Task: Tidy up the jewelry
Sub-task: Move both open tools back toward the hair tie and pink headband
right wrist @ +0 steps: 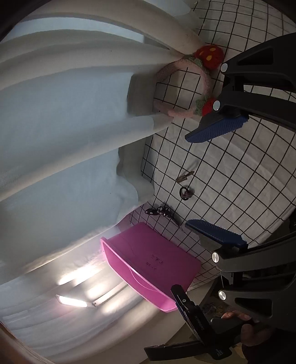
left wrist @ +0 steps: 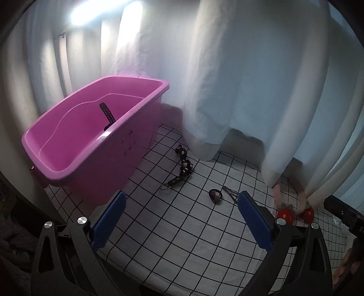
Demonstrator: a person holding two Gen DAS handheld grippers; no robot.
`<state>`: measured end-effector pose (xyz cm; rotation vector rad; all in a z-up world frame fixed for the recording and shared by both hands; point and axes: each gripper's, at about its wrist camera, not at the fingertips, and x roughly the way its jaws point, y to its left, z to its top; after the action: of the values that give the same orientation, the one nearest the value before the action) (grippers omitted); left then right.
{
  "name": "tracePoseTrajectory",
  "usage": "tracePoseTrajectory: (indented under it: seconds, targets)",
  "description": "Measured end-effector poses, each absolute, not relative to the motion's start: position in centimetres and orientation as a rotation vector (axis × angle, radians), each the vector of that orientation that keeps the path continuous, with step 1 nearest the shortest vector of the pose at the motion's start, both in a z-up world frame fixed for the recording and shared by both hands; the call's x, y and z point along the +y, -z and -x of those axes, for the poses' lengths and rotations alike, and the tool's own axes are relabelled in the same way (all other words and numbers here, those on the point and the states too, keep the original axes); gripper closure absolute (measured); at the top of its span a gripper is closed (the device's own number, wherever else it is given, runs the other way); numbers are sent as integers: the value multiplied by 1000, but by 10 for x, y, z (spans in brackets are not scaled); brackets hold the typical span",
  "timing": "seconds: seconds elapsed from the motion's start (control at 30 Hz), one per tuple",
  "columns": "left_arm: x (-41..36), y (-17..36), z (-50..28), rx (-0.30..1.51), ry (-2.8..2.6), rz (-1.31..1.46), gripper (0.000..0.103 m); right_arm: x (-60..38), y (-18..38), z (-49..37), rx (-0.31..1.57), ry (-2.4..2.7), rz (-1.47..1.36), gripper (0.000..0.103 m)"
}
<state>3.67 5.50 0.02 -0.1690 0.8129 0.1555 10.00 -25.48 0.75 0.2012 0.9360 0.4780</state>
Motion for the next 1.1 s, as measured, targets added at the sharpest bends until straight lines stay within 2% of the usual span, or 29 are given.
tracePoseTrajectory:
  seconds: [0.33, 1.1]
  targets:
    - [-9, 59, -45, 941, -139, 147, 6, -330, 36, -96, 990, -402, -192, 36]
    - [-15, 146, -128, 1018, -187, 135, 6, -300, 135, -156, 983, -617, 250, 36]
